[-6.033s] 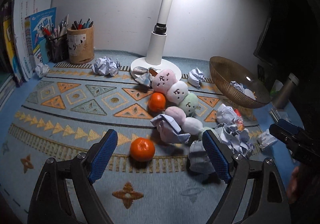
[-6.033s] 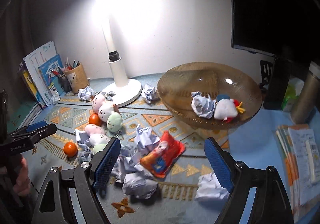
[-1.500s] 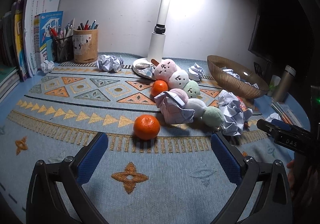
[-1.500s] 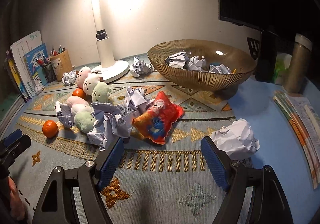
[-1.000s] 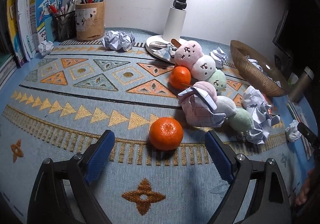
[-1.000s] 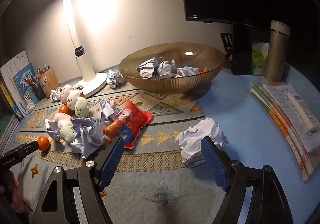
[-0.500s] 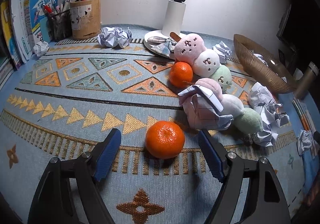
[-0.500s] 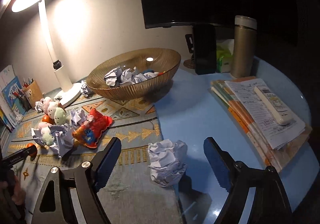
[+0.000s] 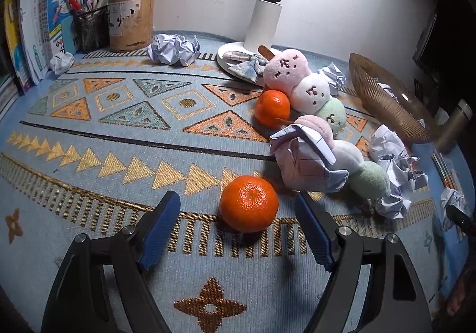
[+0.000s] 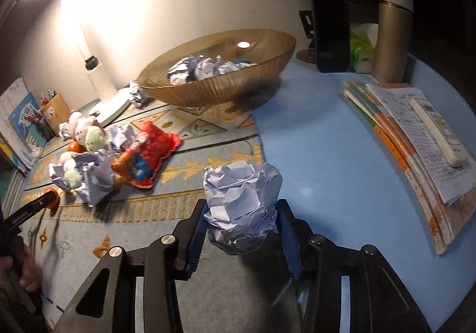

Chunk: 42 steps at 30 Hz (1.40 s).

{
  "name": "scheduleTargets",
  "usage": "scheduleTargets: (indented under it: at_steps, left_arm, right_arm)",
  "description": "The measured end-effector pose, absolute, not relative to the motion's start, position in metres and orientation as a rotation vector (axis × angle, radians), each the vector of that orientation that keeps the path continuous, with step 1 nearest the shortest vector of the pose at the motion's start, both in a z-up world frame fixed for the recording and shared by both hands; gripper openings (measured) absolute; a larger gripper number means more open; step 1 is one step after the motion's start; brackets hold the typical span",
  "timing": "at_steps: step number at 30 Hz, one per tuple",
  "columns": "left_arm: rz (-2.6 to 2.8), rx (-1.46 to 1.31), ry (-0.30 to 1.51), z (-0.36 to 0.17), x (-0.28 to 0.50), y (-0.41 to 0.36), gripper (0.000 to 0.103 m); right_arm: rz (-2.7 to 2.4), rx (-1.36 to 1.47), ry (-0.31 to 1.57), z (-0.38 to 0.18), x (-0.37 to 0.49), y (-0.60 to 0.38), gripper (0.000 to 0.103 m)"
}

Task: Organize objects
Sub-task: 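Grasp the tangerine with the left tool while the right tool grasps a crumpled paper ball, then carry the tangerine and paper ball over the amber bowl and open both tools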

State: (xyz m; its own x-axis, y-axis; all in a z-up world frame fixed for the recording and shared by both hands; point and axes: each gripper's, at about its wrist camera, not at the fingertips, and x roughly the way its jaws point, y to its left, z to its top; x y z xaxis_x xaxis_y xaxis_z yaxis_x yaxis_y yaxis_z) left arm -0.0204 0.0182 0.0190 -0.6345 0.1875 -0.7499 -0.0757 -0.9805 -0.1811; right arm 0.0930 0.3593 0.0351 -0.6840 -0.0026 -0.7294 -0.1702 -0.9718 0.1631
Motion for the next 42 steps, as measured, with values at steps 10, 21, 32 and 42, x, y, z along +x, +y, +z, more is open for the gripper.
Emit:
scheduleTargets:
  at_steps: [10, 21, 32, 42]
  left_arm:
    - [2.697, -1.247, -0.069, 0.019, -0.018, 0.034, 0.034]
    - [2.636, -0.977, -0.133, 0.043, 0.027, 0.066, 0.034]
    - [2.586, -0.961, -0.142, 0.040, 0.031, 0.070, 0.034]
    - [2.528, -0.888, -0.008, 0.095, 0.026, 0.104, 0.034]
  right_arm:
    - [2.977, -1.340, 0.274, 0.027, 0.074, 0.265, 0.045]
    - [2.913, -1.361, 0.231, 0.020, 0.070, 0.276, 0.045]
    - [2.909, -1.420, 0.309, 0.005, 0.073, 0.279, 0.056]
    - [3.027, -1.231, 0.379, 0.062, 0.084, 0.304, 0.041]
